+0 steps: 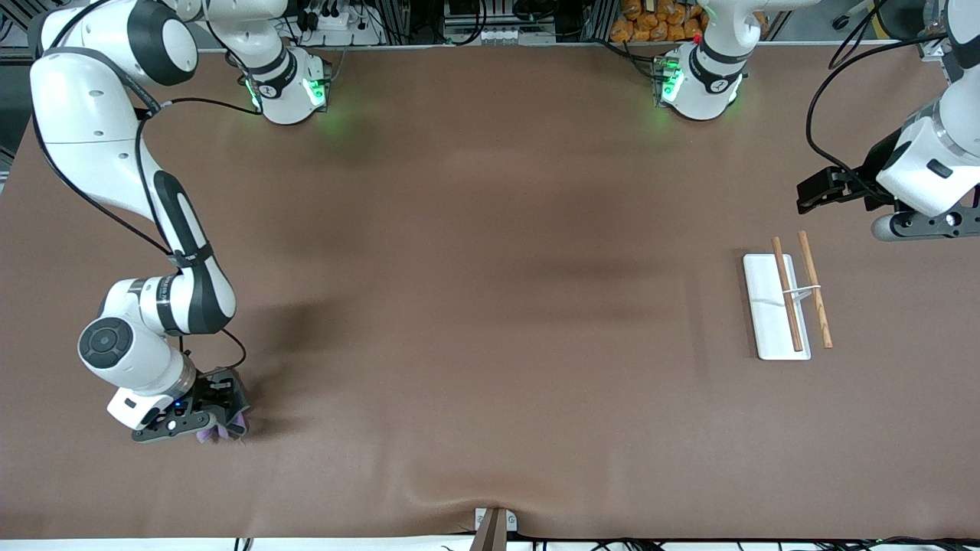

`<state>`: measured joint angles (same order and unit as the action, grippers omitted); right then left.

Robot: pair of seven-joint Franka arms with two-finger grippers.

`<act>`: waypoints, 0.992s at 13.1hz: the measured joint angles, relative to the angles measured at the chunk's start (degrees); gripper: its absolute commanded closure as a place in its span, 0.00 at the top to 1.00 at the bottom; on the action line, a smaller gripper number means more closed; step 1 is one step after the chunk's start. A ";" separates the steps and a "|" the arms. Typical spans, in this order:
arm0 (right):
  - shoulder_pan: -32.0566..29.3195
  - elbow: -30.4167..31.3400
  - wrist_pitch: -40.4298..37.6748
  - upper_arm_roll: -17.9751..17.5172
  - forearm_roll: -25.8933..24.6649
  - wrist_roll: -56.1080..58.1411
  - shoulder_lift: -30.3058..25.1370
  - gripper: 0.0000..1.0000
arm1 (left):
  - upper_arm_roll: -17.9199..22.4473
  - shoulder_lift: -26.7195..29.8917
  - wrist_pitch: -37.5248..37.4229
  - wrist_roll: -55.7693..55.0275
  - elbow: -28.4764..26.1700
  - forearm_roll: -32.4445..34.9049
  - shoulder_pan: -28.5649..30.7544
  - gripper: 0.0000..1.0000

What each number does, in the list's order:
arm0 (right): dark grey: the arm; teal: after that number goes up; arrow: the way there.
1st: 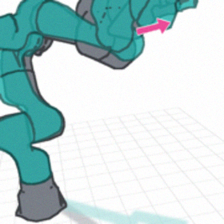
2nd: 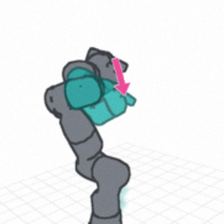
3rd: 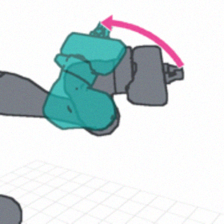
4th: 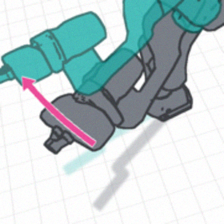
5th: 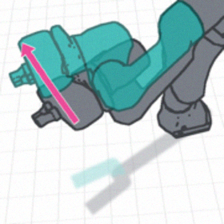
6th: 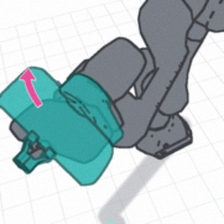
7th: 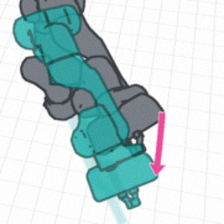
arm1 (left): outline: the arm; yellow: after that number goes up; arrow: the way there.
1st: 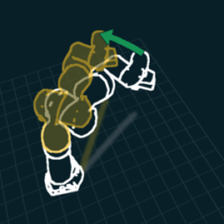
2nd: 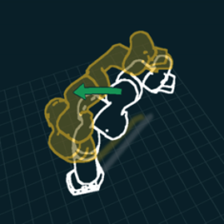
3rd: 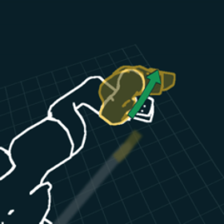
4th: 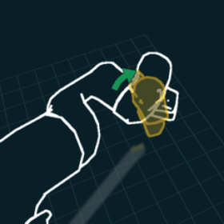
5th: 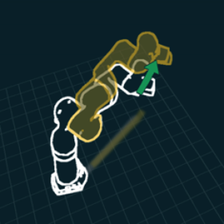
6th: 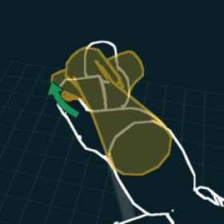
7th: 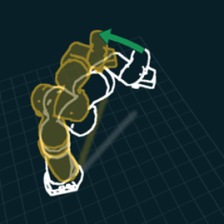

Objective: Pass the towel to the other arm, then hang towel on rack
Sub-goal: 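Grasp the grey towel's purple corners with the right gripper, then lift the towel toward table center while the left gripper moves inward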

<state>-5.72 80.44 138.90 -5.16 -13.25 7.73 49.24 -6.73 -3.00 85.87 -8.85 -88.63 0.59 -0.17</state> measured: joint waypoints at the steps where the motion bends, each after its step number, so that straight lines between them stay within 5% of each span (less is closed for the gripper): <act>1: 0.09 -0.04 0.00 -0.08 0.58 0.00 0.00 0.00 | -0.03 0.00 0.07 0.00 0.04 0.00 -0.09 1.00; 6: 0.09 -0.98 -1.22 -0.25 2.05 0.01 0.00 0.00 | -0.15 0.00 0.10 0.00 0.06 0.00 -0.31 1.00; 13: 0.26 -15.10 -29.36 -3.78 11.98 -2.52 -1.46 0.00 | -0.42 0.00 0.13 0.00 0.07 0.00 -0.33 1.00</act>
<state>-5.46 65.35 109.54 -8.94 -1.27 5.21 47.78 -7.14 -3.00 86.00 -8.85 -88.56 0.59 -0.50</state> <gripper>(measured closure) 0.960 0.000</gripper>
